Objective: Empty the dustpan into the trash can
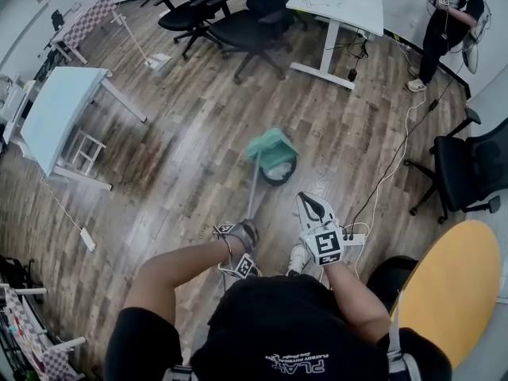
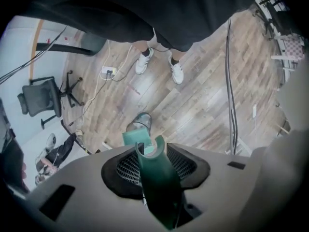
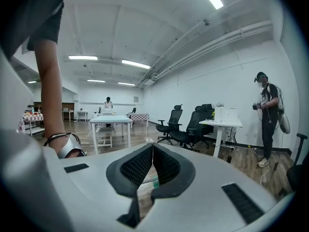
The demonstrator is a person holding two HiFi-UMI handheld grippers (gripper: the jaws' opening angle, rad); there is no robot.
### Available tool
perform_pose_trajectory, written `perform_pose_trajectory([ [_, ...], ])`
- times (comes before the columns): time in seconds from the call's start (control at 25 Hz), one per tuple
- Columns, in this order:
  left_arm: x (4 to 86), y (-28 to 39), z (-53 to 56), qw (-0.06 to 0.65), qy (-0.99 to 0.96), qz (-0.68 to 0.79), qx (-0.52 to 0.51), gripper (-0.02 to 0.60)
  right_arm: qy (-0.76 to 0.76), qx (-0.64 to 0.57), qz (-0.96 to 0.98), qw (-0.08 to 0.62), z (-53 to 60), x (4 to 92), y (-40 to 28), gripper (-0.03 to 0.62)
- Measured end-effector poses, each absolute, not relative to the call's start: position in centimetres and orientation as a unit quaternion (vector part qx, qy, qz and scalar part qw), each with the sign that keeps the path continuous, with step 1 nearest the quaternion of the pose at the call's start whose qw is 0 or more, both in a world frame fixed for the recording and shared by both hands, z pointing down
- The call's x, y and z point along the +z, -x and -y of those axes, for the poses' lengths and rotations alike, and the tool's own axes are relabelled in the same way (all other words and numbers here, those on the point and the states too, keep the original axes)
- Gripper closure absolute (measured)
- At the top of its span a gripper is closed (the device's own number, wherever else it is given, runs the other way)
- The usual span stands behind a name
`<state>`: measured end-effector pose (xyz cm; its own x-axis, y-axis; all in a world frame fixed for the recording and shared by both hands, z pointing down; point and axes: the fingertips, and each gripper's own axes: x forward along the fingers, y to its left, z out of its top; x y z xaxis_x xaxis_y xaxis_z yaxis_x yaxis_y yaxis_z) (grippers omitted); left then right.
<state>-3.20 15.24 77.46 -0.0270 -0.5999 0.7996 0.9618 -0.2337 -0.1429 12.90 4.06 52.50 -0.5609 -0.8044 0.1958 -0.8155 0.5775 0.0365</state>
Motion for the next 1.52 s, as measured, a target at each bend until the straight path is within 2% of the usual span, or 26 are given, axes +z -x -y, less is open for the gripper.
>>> perform_pose_trajectory([
  [0.28,72.9,1.0,-12.7,0.528,0.541,0.096,-0.647,0.483,-0.458,0.017,0.883,0.101,-4.2,52.2,-12.8,0.569],
  [0.4,70.6,0.9,-10.3,0.483,0.578,0.028,-0.657,0.483,-0.46,0.013,0.882,0.101,-4.3,51.6,-12.8,0.569],
  [0.88,66.7,6.1,-4.8,0.284,0.716,-0.191,-0.608,0.483,-0.466,-0.002,0.877,0.115,-3.3,51.1,-8.2,0.569],
  [1.16,64.2,10.4,-3.1,0.17,0.778,-0.3,-0.524,0.483,-0.482,-0.009,0.868,0.118,-2.9,50.9,-3.7,0.569],
  [1.52,61.9,15.3,-1.4,-0.03,0.811,-0.429,-0.396,0.483,-0.496,-0.004,0.859,0.126,-3.0,51.1,-0.3,0.569],
])
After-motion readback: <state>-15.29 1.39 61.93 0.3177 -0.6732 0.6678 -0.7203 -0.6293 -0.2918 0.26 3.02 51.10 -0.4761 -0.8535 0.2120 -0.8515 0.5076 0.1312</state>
